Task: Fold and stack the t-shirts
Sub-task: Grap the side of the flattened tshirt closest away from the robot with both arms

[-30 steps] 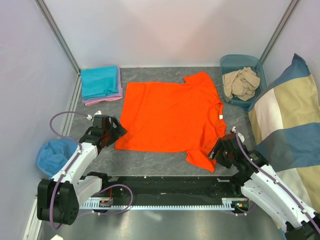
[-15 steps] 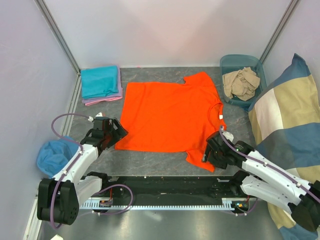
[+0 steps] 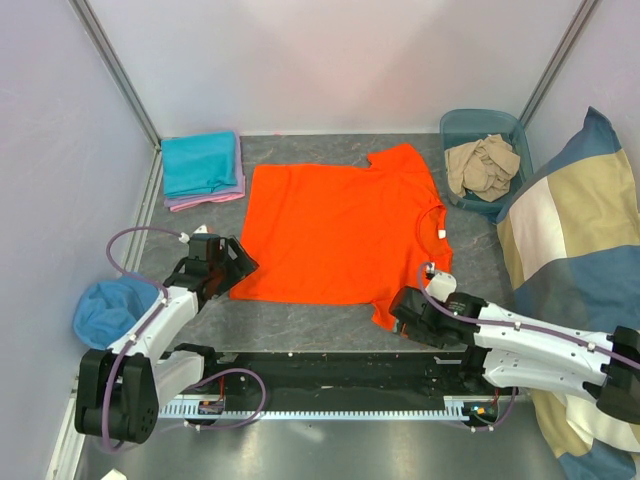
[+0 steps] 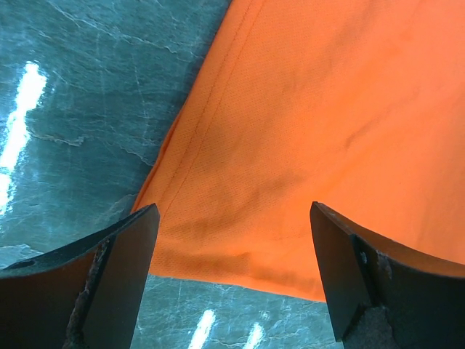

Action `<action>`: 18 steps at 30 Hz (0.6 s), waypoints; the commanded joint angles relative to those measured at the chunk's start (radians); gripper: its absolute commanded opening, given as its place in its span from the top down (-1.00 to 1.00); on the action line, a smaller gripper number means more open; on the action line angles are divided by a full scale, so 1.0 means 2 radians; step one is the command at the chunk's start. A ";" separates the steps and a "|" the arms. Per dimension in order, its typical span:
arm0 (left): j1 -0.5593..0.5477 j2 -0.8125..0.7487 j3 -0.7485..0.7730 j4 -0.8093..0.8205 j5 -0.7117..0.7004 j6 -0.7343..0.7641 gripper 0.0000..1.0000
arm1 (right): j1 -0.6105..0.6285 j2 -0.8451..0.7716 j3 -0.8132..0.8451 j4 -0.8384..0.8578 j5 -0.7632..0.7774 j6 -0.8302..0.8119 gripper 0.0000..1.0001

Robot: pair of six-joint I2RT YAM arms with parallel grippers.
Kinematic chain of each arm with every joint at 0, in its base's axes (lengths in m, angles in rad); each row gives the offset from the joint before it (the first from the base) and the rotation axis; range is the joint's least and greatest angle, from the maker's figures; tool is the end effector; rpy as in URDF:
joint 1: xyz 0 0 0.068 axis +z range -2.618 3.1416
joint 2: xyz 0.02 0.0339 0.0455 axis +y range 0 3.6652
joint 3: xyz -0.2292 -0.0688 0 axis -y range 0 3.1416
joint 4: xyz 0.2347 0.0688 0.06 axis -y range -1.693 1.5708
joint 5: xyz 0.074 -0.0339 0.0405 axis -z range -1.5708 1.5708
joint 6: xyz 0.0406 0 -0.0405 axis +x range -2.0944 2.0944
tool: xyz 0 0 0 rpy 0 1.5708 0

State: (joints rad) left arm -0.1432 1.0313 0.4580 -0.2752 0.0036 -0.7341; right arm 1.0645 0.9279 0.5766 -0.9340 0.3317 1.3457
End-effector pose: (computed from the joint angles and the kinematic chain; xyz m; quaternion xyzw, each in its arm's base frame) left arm 0.2056 -0.0298 0.1473 -0.2718 0.8951 -0.1516 0.3192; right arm 0.0869 0.1294 0.1647 0.1601 0.9633 0.0726 0.2028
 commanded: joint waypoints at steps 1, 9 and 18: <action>0.000 0.015 0.005 0.025 0.017 0.004 -0.83 | 0.018 0.025 0.015 -0.020 0.087 0.064 -0.49; 0.000 0.023 0.010 0.029 0.023 0.007 -0.84 | 0.037 0.155 0.089 -0.061 0.146 0.067 -0.60; 0.000 0.034 0.004 0.042 0.039 0.002 -0.83 | 0.054 0.161 0.097 -0.120 0.153 0.116 -0.67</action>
State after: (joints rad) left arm -0.1432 1.0924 0.4580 -0.2394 0.0563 -0.7341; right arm 1.1645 1.2911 0.7860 -1.1004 0.6067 1.4998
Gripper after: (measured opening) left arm 0.919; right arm 0.831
